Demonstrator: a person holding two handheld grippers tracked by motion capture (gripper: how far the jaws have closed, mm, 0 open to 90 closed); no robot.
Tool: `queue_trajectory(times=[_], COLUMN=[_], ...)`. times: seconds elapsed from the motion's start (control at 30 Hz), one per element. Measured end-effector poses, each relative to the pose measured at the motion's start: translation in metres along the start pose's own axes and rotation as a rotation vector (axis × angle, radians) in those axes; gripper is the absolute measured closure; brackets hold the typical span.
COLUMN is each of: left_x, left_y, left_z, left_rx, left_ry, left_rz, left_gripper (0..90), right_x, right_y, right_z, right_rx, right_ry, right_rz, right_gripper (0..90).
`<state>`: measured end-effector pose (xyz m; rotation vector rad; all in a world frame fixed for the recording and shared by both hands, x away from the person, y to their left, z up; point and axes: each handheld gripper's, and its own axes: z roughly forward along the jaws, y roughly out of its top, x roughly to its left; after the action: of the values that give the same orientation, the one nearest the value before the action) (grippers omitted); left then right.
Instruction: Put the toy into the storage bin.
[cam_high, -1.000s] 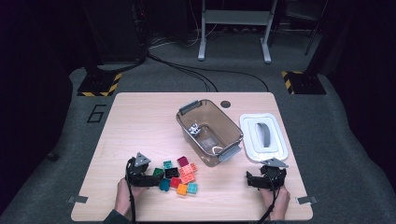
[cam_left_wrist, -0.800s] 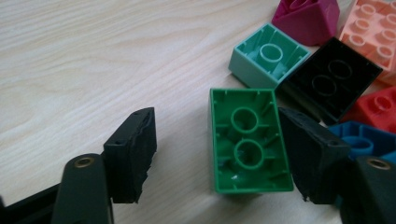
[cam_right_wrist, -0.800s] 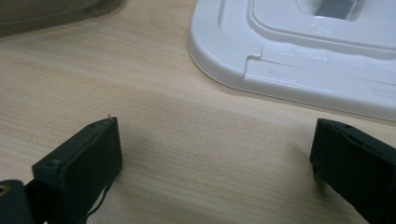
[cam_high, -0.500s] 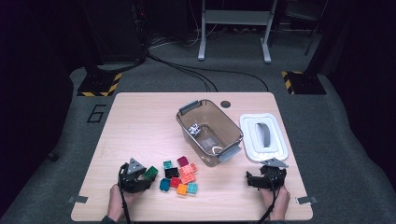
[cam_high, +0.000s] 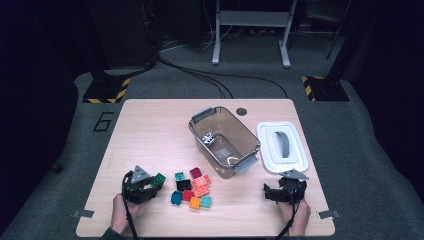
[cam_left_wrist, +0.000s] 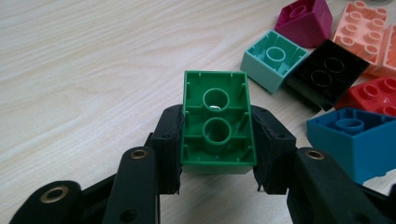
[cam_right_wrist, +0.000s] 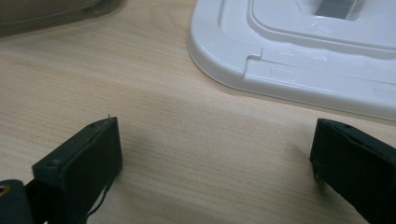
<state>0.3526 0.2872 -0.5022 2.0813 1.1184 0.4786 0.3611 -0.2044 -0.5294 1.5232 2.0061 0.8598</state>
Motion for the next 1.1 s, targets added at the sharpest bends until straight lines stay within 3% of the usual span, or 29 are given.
queue_trajectory(times=[0.2,0.43,0.63,1.1], left_x=[0.004,0.005,0.005,0.014], left_y=[0.007,0.019,0.036,0.067], left_z=[-0.005,-0.007,-0.007,-0.019], left_rx=[-0.002,0.005,0.011,-0.001], left_ry=[-0.011,-0.026,-0.07,-0.097], left_rz=[-0.002,0.034,0.034,0.048], left_gripper=[58.8,58.8,58.8,58.8], right_x=[0.0,0.0,-0.001,-0.001], right_y=[0.0,0.0,0.0,0.0], right_z=[0.0,0.0,0.0,0.0], right_rx=[0.001,0.002,0.003,0.003], right_ry=[0.0,0.001,0.002,0.0], right_rz=[0.0,0.0,-0.005,-0.005], right_gripper=[1.3,1.2,1.5,1.6])
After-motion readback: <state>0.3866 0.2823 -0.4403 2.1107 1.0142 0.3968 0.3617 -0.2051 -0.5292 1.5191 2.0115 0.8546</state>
